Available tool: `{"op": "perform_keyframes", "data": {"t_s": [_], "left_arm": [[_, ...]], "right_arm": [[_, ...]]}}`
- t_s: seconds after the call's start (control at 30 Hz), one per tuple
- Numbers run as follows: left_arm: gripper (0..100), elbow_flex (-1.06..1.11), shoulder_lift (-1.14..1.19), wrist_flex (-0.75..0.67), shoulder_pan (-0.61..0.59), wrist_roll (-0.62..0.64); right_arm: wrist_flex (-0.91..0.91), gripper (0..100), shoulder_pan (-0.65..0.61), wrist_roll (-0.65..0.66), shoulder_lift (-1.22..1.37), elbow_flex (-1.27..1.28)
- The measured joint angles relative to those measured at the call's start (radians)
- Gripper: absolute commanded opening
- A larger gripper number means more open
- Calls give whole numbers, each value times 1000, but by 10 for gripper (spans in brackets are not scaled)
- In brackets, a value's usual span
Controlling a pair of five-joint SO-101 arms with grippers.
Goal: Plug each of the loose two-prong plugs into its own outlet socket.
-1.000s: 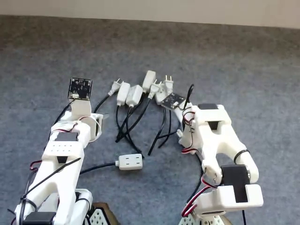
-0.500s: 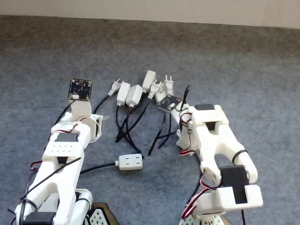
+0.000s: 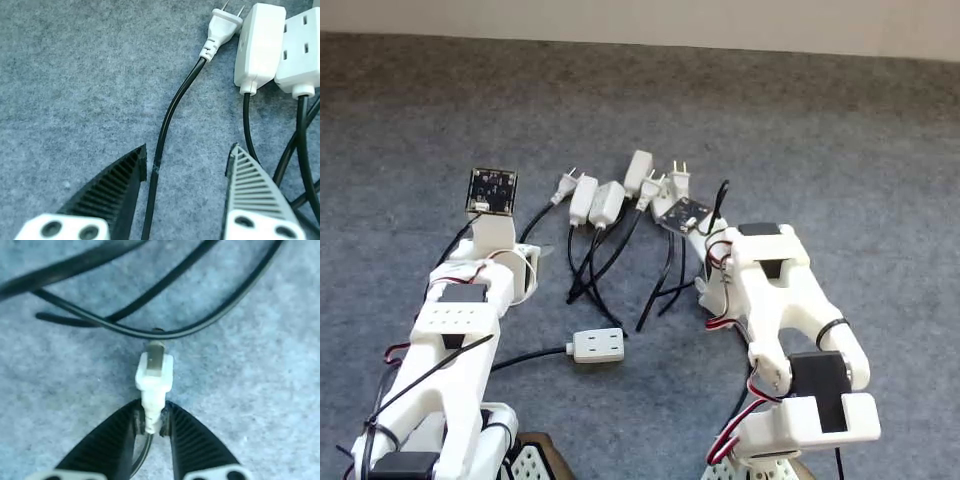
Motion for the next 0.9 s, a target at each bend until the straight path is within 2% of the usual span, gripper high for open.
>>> {"op": "perform_keyframes", "data": {"t_s": [0.1, 0.23, 0.37, 0.43, 0.57, 0.67, 0.8, 0.9], "left_arm": [[270, 0, 0, 0, 0, 0], [270, 0, 0, 0, 0, 0], [270, -72, 0, 55, -15, 0], [270, -163, 0, 170, -34, 0], [270, -396, 0, 505, -29, -21], [271, -609, 0, 795, 35, -153], [274, -868, 0, 1165, 106, -287], [277, -962, -8, 1277, 101, -341]], "right_arm": [[0, 7, 0, -18, 0, 0], [5, 7, -32, -172, -5, -8], [127, 7, -106, -272, -104, -68], [216, 7, -133, -292, -195, -121], [368, 7, -222, -330, -405, -213], [414, 7, -308, -342, -565, -235], [342, 7, -425, -393, -781, -143], [222, 7, -506, -442, -941, 31]]}}
